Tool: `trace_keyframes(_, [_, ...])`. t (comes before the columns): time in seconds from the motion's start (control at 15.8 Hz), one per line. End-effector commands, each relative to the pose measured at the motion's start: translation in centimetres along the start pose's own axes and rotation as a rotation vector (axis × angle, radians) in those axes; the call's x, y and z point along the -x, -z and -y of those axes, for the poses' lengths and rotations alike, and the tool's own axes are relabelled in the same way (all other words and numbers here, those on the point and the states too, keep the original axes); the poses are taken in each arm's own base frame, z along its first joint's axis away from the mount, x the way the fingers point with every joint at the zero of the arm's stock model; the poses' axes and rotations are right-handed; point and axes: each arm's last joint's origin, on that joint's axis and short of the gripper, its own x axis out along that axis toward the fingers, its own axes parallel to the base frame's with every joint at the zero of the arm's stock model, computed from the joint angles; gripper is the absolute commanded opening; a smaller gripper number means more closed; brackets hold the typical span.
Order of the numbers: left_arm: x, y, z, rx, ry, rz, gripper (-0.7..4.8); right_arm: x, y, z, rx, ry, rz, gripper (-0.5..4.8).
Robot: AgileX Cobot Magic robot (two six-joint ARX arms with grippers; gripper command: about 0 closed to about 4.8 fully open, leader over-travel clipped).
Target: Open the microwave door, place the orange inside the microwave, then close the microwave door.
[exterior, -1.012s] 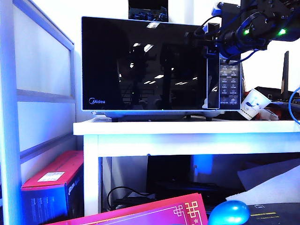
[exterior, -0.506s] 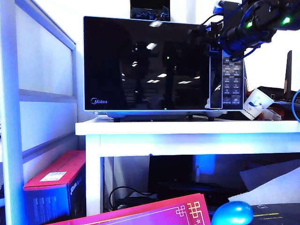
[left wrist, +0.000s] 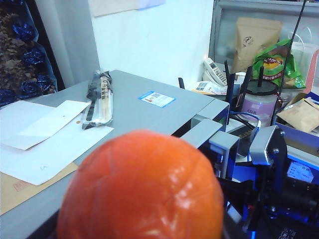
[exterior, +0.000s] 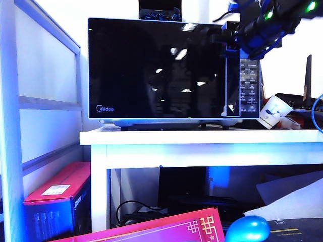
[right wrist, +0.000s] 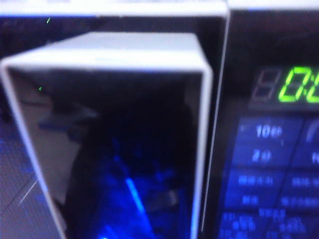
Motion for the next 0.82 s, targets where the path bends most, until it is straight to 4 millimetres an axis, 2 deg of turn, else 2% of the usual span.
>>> trace_keyframes(0.06, [0.2, -0.3, 0.1, -0.009, 0.005, 0.015, 1.91, 0.8, -1.5, 0.1, -0.017, -0.035, 0.038, 3.4])
trace_keyframes(0.13, [0.2, -0.3, 0.1, -0.008, 0.005, 0.014, 1.91, 0.8, -1.6, 0.1, -0.016, -0.055, 0.039, 3.69])
trace_keyframes(0.32, [0.2, -0.3, 0.1, -0.008, 0.006, 0.013, 1.91, 0.8, -1.6, 0.0, -0.019, -0.094, 0.033, 3.69])
trace_keyframes(0.51, [0.2, -0.3, 0.1, -0.007, 0.006, 0.011, 1.91, 1.1, -1.9, -0.4, -0.016, -0.217, 0.031, 3.68])
trace_keyframes(0.76, [0.2, -0.3, 0.1, -0.007, 0.006, 0.01, 1.91, 2.2, -3.3, -0.6, -0.011, -0.261, 0.055, 3.68])
trace_keyframes(0.82, [0.2, -0.3, 0.1, -0.007, 0.006, 0.011, 1.91, 3.1, -4.3, -0.6, -0.01, -0.283, 0.058, 3.68])
